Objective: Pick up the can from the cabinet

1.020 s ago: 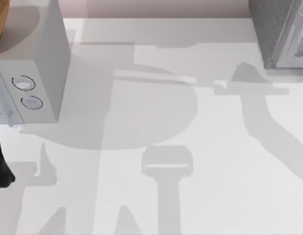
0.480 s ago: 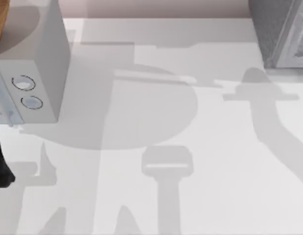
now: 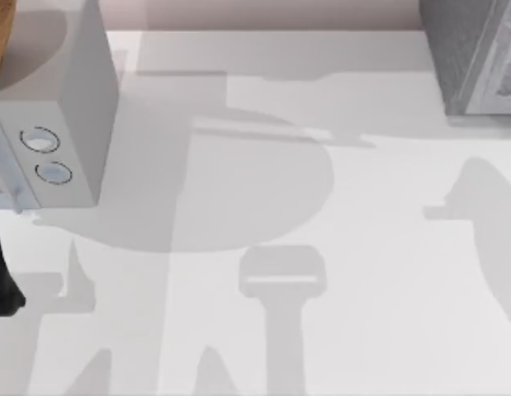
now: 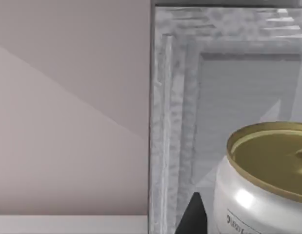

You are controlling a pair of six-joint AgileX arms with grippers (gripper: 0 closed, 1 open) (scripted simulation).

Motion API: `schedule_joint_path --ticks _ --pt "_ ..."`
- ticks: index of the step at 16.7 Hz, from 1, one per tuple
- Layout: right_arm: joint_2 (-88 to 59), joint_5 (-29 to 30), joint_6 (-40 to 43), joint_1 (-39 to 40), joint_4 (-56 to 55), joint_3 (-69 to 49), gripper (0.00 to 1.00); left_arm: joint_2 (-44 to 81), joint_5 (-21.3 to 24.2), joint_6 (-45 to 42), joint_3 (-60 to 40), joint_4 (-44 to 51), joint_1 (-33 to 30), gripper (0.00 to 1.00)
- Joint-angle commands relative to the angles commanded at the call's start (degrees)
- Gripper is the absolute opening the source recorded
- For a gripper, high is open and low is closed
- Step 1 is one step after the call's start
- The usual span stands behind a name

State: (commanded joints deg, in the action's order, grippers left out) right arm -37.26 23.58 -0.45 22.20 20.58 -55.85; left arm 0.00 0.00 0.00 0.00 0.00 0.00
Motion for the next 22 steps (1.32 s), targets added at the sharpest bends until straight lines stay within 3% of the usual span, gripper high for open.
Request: schedule_joint_path --ticks 7,11,22 --pt "24.1 -15.2 0.4 -14.4 -13.3 38.4 0.0 0.0 0.0 0.0 0.0 0.0 0.0 1.0" --pt "34.1 -21.5 0.5 -20.3 -18.8 52.0 0.0 0.0 0.0 0.0 0.0 0.0 0.0 1.0" --pt "35.2 -25.2 0.4 -22.3 -22.2 54.6 0.0 0.0 0.0 0.0 0.0 0.0 0.0 1.0"
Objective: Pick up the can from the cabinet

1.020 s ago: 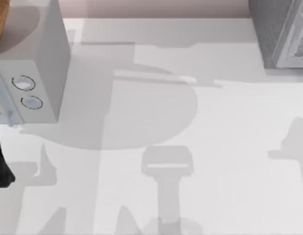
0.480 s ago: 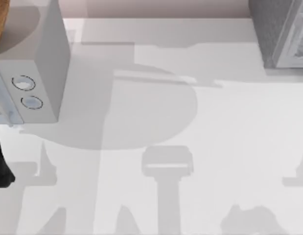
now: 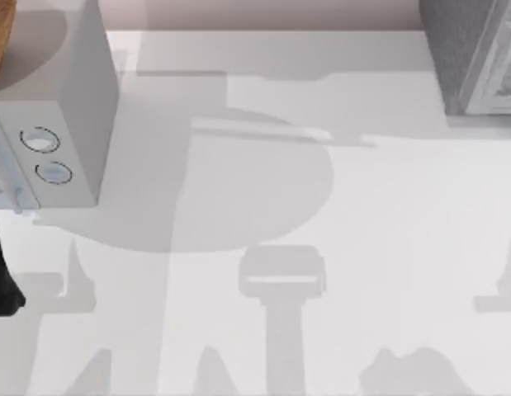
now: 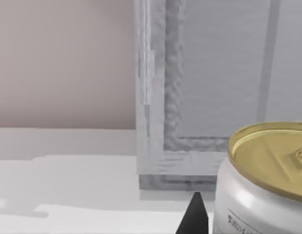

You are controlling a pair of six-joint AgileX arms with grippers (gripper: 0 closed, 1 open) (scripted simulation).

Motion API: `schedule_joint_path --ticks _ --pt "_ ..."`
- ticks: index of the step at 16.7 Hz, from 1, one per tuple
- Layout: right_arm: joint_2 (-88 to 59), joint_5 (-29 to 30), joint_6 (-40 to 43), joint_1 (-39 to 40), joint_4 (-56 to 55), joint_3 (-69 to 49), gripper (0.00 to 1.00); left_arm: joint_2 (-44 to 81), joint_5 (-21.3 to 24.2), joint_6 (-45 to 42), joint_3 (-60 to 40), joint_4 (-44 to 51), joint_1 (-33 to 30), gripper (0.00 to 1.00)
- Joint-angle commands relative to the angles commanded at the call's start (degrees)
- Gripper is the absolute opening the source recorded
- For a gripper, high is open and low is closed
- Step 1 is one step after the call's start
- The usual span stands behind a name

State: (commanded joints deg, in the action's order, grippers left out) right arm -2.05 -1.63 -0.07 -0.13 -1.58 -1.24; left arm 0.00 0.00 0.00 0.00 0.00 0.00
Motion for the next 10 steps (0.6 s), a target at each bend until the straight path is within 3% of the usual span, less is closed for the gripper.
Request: schedule_joint_path --ticks 5,10 --pt "-15.0 -11.4 0.0 -2.4 -12.8 -8.6 0.0 0.0 0.0 0.0 0.0 0.0 0.0 1.0" --pt "-44.2 -27.7 -0.1 -7.2 -31.6 -21.1 0.0 0.0 0.0 0.0 0.0 0.0 0.0 1.0"
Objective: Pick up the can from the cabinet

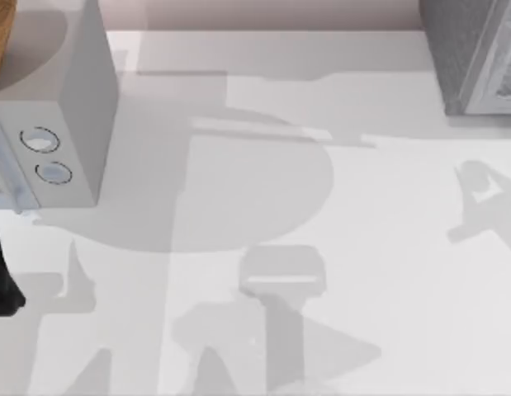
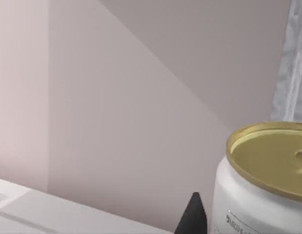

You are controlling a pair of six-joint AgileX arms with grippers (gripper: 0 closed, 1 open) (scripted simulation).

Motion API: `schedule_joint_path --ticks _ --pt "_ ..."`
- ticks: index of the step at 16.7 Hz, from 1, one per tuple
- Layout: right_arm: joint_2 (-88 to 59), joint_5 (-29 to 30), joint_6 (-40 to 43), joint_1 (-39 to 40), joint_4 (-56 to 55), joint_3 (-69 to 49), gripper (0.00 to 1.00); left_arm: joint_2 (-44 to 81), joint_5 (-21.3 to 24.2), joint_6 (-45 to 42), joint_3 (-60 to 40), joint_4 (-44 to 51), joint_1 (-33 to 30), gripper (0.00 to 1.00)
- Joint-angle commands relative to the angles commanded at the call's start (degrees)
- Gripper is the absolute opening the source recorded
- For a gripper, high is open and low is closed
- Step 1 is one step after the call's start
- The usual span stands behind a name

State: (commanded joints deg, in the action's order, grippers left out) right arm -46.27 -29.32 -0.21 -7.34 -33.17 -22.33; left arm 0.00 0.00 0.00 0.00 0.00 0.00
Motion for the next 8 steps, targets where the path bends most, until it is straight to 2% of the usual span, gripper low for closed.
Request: schedule_joint_path --ticks 8 --pt "-55.4 -26.8 -1.1 -12.2 -31.5 -20.0 0.0 0.0 0.0 0.0 0.0 0.0 0.0 1.0"
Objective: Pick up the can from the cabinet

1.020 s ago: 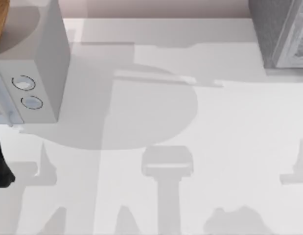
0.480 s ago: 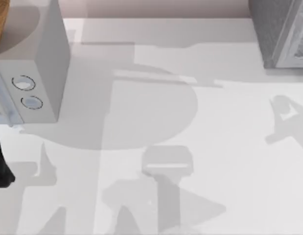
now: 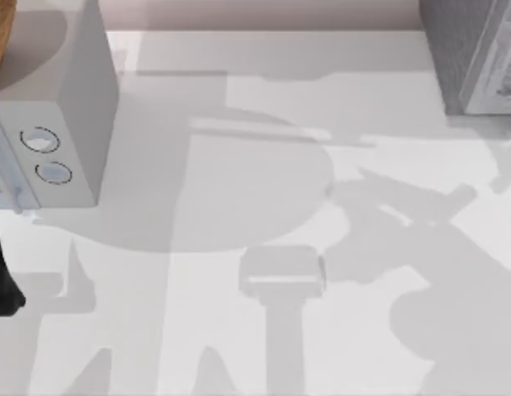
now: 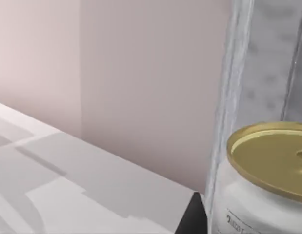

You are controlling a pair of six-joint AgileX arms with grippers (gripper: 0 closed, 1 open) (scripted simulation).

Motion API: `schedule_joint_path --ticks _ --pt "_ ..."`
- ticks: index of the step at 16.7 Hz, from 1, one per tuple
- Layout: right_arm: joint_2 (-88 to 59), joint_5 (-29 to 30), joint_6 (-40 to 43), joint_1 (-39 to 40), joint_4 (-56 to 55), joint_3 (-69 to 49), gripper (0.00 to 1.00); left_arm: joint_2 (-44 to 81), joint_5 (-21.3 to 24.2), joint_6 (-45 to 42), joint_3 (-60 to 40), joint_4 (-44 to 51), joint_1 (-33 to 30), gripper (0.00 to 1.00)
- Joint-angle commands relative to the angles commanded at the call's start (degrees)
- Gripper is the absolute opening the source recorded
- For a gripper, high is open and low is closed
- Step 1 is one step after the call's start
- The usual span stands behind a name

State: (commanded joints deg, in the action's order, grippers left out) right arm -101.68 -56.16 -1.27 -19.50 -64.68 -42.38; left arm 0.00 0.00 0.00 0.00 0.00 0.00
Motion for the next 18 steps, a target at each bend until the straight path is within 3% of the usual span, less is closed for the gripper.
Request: schedule_joint_path --ticks 4,8,18 --pt "-20.6 -10.0 -0.6 -6.1 -11.9 -6.8 0.0 0.0 0.0 0.0 0.0 0.0 0.0 1.0" --pt "-32.2 -15.9 -1.0 -10.3 -18.6 -10.7 0.0 0.0 0.0 0.0 0.0 0.0 0.0 1.0" --pt "-35.1 -15.5 -1.0 -9.7 -19.3 -12.4 0.0 0.0 0.0 0.0 0.0 0.0 0.0 1.0"
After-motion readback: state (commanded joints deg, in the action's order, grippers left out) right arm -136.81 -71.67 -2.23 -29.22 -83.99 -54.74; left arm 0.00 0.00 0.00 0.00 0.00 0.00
